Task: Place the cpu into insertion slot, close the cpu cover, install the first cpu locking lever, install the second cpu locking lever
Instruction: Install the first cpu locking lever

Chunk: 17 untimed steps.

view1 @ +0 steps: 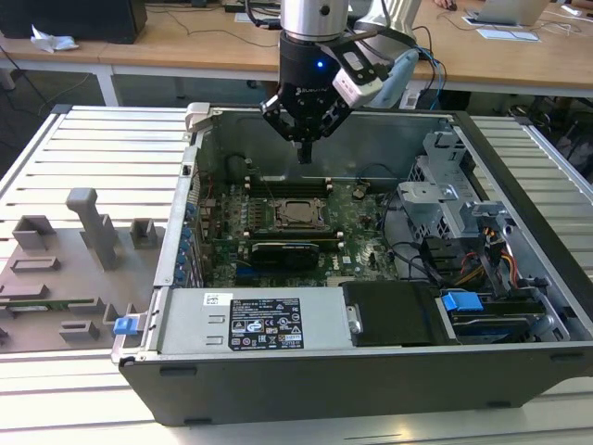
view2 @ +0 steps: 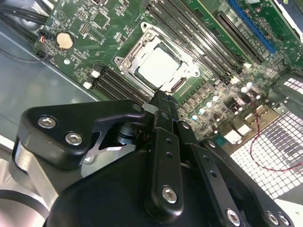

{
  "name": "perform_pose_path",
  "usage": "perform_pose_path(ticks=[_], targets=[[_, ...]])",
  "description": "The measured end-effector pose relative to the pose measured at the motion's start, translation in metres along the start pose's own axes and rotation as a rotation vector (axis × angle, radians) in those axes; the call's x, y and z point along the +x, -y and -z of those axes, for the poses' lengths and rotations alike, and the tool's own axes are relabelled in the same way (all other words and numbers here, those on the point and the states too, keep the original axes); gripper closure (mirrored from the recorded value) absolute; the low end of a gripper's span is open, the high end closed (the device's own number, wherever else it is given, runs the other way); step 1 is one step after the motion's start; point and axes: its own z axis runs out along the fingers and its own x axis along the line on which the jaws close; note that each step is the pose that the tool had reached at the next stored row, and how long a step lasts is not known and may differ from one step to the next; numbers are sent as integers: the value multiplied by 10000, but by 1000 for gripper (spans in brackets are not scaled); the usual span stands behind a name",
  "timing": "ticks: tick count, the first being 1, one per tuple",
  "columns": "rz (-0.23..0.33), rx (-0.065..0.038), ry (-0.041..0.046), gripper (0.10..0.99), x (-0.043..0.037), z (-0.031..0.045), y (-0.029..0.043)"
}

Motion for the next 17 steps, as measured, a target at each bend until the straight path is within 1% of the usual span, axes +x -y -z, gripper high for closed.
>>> perform_pose_path(ticks=[4,6,8,9,13,14,17], targets=[[4,-1,2,980,11,0,-2],[6,0,2,980,44,2,-7],[6,1,5,980,103,4,-18],[6,2,9,980,152,5,-26],[5,1,12,980,253,2,-44],[4,2,11,980,266,-1,-46],[-34,2,10,980,332,-32,-59]])
